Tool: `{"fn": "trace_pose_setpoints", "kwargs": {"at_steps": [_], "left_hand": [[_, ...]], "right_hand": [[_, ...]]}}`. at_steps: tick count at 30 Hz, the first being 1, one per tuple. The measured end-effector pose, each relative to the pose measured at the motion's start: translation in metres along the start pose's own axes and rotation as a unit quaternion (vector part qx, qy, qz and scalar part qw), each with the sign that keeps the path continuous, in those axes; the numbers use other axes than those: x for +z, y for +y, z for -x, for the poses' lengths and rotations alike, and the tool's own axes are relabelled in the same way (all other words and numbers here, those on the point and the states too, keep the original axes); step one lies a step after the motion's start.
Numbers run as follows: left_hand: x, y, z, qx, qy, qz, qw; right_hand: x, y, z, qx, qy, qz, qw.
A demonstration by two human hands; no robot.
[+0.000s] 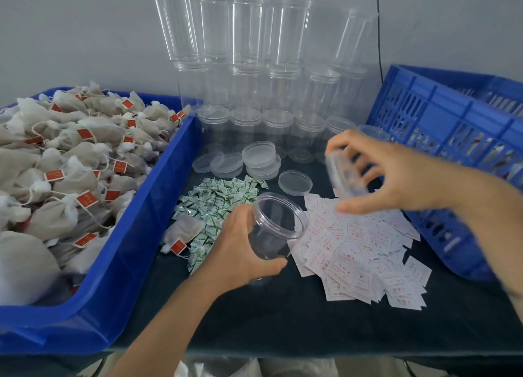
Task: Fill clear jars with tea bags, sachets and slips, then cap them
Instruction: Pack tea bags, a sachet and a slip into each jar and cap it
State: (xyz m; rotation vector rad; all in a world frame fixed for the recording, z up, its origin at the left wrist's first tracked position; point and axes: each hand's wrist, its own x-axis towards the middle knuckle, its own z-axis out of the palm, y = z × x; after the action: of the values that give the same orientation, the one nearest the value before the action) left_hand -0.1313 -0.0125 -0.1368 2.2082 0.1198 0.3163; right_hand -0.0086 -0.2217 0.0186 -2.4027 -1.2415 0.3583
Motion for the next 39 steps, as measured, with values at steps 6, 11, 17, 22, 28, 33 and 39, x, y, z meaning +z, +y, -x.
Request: {"fn": "trace_pose_setpoints", "kwargs": {"at_steps": [6, 11, 17, 22, 28, 33, 39], "left_hand": [[0.0, -0.001, -0.004, -0.003, -0.006, 0.024, 1.0], [-0.001, -0.011, 0.001, -0.036, 0.003, 0.08, 0.996], [0.007, -0.019, 0.01, -0.052, 0.056, 0.171, 0.982], [0.013, -0.025, 0.013, -0.049, 0.092, 0.163, 0.981], [0.013, -0.025, 0.011, -0.049, 0.087, 0.151, 0.984], [0.013, -0.024, 0.014, -0.046, 0.081, 0.159, 0.983], [0.014, -0.024, 0.026, -0.048, 0.066, 0.161, 0.984]], "right_hand": [[0.016, 0.005, -0.011, -0.003, -0.008, -0.042, 0.999], [0.026, 0.025, -0.034, 0.003, 0.023, -0.136, 0.99], [0.043, 0.063, -0.074, 0.081, 0.125, -0.243, 0.958], [0.081, 0.095, -0.117, 0.201, 0.22, -0.248, 0.922], [0.12, 0.11, -0.141, 0.238, 0.173, -0.202, 0.934], [0.119, 0.095, -0.122, 0.164, 0.217, -0.194, 0.943], [0.143, 0.032, -0.049, -0.02, 0.02, -0.415, 0.91]]}}
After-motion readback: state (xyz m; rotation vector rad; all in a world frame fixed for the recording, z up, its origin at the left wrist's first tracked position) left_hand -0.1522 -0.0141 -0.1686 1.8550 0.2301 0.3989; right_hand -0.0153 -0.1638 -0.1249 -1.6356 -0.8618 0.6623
